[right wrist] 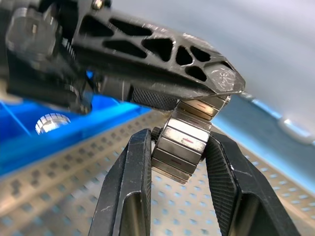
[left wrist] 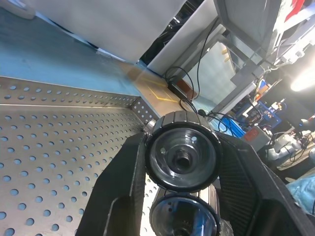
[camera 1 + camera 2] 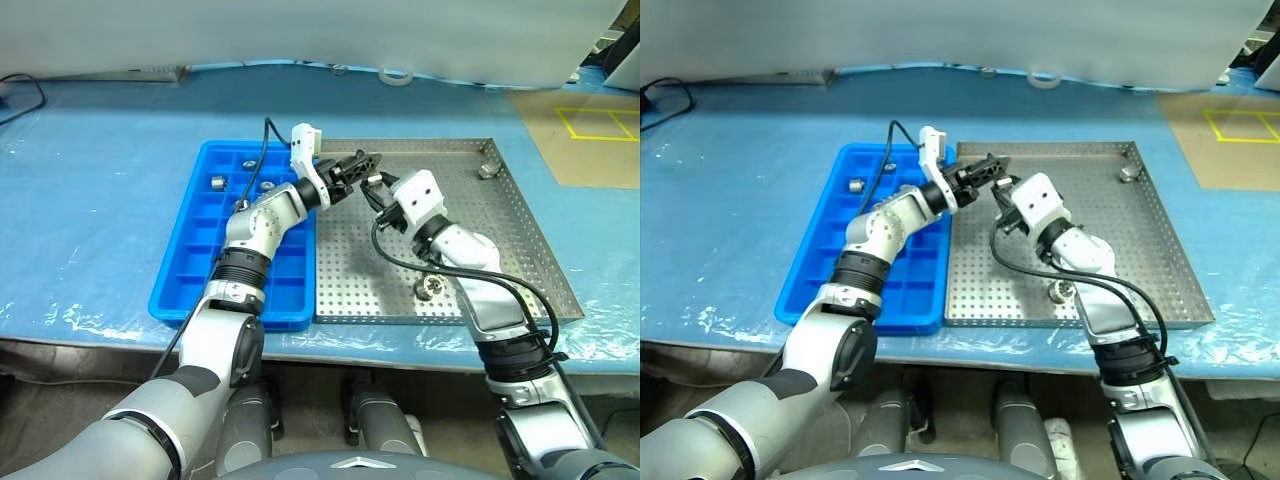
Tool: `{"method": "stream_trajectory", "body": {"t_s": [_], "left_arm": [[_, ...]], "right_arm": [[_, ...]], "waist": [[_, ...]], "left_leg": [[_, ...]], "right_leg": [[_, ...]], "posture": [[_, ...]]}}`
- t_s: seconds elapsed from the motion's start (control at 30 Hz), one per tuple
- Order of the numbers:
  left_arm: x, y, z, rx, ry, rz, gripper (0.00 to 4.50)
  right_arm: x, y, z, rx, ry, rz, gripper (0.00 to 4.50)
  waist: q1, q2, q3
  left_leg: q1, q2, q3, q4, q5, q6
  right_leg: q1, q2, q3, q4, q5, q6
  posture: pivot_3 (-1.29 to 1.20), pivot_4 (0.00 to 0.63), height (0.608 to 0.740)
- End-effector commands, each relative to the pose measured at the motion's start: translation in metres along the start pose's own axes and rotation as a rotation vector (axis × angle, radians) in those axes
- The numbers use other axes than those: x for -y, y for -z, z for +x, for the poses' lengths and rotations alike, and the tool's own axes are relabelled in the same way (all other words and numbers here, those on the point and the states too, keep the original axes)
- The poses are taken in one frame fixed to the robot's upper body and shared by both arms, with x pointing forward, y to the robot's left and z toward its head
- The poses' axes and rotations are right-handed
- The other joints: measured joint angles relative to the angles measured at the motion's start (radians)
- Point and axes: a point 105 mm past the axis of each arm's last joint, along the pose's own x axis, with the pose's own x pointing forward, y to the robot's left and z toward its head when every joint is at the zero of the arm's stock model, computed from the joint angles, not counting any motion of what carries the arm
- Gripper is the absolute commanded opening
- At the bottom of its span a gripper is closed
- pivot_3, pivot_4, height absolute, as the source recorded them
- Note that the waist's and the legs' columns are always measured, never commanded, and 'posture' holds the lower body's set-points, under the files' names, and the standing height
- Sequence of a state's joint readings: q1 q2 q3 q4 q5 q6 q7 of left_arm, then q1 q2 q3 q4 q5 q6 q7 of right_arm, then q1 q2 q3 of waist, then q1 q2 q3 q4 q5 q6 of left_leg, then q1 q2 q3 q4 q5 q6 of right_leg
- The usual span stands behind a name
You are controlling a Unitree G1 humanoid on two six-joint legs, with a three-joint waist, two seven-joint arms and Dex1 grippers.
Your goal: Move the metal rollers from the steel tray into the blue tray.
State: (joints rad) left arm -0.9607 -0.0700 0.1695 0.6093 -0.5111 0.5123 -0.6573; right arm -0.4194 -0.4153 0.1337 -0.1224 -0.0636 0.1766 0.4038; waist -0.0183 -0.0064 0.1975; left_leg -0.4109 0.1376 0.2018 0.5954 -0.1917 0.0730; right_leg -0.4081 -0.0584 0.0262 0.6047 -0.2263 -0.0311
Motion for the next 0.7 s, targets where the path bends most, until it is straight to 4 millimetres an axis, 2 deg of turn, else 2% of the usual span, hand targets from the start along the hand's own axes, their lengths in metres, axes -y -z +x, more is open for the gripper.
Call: {"method": "stream_trajectory", "body": {"t_s": [0.03,0.17,0.33,0.5,0.7], "left_arm": [[0.011,-0.015,0.003,0.044,0.041,0.041,1.76],[0.011,-0.014,0.003,0.047,0.038,0.041,1.76],[0.009,-0.015,0.002,0.052,0.028,0.043,1.76],[0.008,-0.020,0.000,0.063,0.022,0.053,1.76],[0.007,-0.017,0.001,0.047,0.020,0.067,1.76]], "right_arm": [[0.026,-0.005,-0.005,0.001,0.086,-0.220,1.16],[0.035,-0.009,-0.007,0.014,0.110,-0.239,1.16],[0.037,-0.003,-0.010,-0.008,0.104,-0.240,1.16],[0.040,0.002,-0.016,-0.024,0.112,-0.179,1.16],[0.048,-0.003,-0.014,-0.009,0.141,-0.148,1.16]], "waist": [[0.000,0.000,0.000],[-0.002,0.000,0.000],[-0.003,0.000,0.000],[-0.002,0.000,0.000],[-0.002,0.000,0.000]], "left_leg": [[0.000,0.000,0.000,0.000,0.000,0.000],[0.000,0.000,0.000,0.000,0.000,0.000],[0.000,0.000,0.000,0.000,0.000,0.000],[0.000,0.000,0.000,0.000,0.000,0.000],[0.000,0.000,0.000,0.001,0.000,0.001]], "right_leg": [[0.000,0.000,0.000,0.000,0.000,0.000],[0.000,0.000,0.000,0.000,0.000,0.000],[0.000,0.000,0.000,0.000,0.000,0.000],[0.000,0.000,0.000,0.000,0.000,0.000],[0.000,0.000,0.000,0.001,0.000,0.000]], "posture": [[-0.31,0.150,0.740],[-0.31,0.150,0.740],[-0.30,0.150,0.740],[-0.30,0.150,0.740],[-0.30,0.150,0.740]]}}
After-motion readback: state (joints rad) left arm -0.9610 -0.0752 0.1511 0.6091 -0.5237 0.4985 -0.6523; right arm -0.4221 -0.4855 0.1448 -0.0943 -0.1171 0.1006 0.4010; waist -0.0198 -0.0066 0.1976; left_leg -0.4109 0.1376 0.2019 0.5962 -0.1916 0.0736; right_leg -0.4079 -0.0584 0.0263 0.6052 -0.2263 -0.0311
